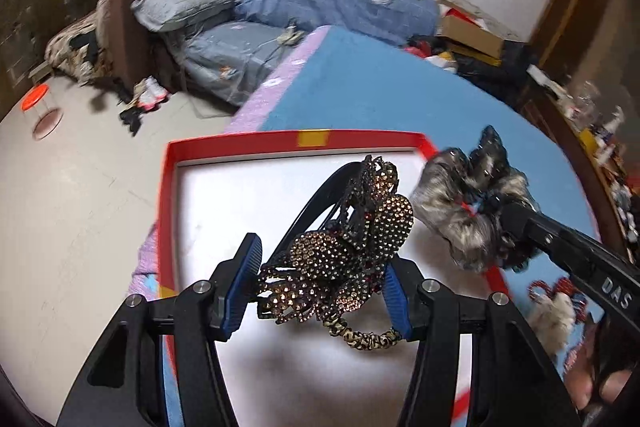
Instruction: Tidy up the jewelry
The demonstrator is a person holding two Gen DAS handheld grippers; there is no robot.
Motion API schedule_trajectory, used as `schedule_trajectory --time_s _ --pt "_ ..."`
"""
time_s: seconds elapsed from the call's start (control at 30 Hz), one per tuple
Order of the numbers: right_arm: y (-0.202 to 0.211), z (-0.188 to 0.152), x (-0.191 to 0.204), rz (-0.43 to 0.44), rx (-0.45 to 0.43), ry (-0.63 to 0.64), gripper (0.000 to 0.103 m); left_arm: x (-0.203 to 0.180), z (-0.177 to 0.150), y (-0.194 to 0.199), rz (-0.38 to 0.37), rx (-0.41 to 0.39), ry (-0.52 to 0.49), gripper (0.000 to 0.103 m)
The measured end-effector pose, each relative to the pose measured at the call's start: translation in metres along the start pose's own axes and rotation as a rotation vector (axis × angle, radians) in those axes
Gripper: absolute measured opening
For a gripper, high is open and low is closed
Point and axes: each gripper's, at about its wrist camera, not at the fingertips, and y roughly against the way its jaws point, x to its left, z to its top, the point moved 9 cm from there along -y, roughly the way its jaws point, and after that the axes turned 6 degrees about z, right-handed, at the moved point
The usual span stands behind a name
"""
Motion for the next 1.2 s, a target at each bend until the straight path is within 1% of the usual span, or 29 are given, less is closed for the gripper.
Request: schedule_trajectory --time_s 0.07,0.13,0.2,0.3,0.33,0.43,0.47,0.53,0.67,0.7,0.77,0.87,0.93,0.97,1.0,1.07,1.1,1.13,1.17,1.2 --pt "0.020 0.002 -0.005 -0.009 -0.037 0.000 0.017 -0.018 -0.002 0.015 -0.035 -0.016 -0.025 0.055" --pt "0.039 0.001 -0.015 -0.039 -0.072 -0.002 0.016 -0.042 -0.010 0.031 -0.095 -0.022 -0.049 0.055" --pt "0.065 0.000 -0.029 -0.064 -0.107 -0.013 0.016 -0.072 -0.022 0.047 -0.149 -0.034 -0.095 0.055" --pt "0.105 -0.009 -0.056 -0.133 -0.147 -0.024 0.016 -0.124 -0.051 0.066 -0.238 -0.034 -0.178 0.055" --pt "0.116 -0.014 -0.064 -0.144 -0.155 -0.029 0.016 -0.144 -0.066 0.070 -0.278 -0.026 -0.209 0.055" --pt "0.145 -0.029 -0.088 -0.194 -0.165 -0.049 0.016 -0.191 -0.101 0.072 -0.348 0.008 -0.285 0.055" --pt "0.151 -0.033 -0.095 -0.202 -0.167 -0.057 0.016 -0.203 -0.110 0.070 -0.359 0.019 -0.307 0.055" --pt "0.163 -0.044 -0.106 -0.210 -0.169 -0.075 0.016 -0.223 -0.128 0.063 -0.360 0.037 -0.356 0.058" --pt "0.174 -0.059 -0.117 -0.215 -0.162 -0.093 0.016 -0.248 -0.153 0.048 -0.337 0.073 -0.437 0.059" --pt "0.178 -0.064 -0.121 -0.216 -0.161 -0.095 0.016 -0.250 -0.154 0.046 -0.319 0.069 -0.443 0.058" --pt "0.182 -0.068 -0.121 -0.210 -0.165 -0.099 0.016 -0.250 -0.146 0.049 -0.300 0.038 -0.440 0.058" --pt "0.191 -0.069 -0.119 -0.197 -0.186 -0.097 0.016 -0.249 -0.141 0.052 -0.298 0.047 -0.458 0.058" --pt "0.195 -0.068 -0.118 -0.187 -0.197 -0.098 0.016 -0.253 -0.145 0.047 -0.317 0.109 -0.484 0.063" --pt "0.197 -0.068 -0.118 -0.183 -0.201 -0.097 0.016 -0.253 -0.145 0.042 -0.302 0.125 -0.489 0.073" --pt "0.197 -0.069 -0.117 -0.181 -0.203 -0.093 0.017 -0.246 -0.150 0.042 -0.277 0.124 -0.494 0.076" --pt "0.196 -0.069 -0.114 -0.174 -0.203 -0.094 0.017 -0.246 -0.152 0.033 -0.237 0.107 -0.516 0.076" --pt "0.195 -0.069 -0.114 -0.171 -0.201 -0.094 0.017 -0.246 -0.156 0.029 -0.233 0.116 -0.523 0.071" --pt "0.193 -0.070 -0.113 -0.170 -0.197 -0.093 0.017 -0.247 -0.159 0.024 -0.234 0.124 -0.520 0.062" --pt "0.192 -0.071 -0.115 -0.168 -0.192 -0.095 0.017 -0.247 -0.161 0.020 -0.230 0.130 -0.518 0.043" --pt "0.190 -0.072 -0.114 -0.165 -0.189 -0.097 0.017 -0.246 -0.163 0.017 -0.229 0.140 -0.511 0.041"
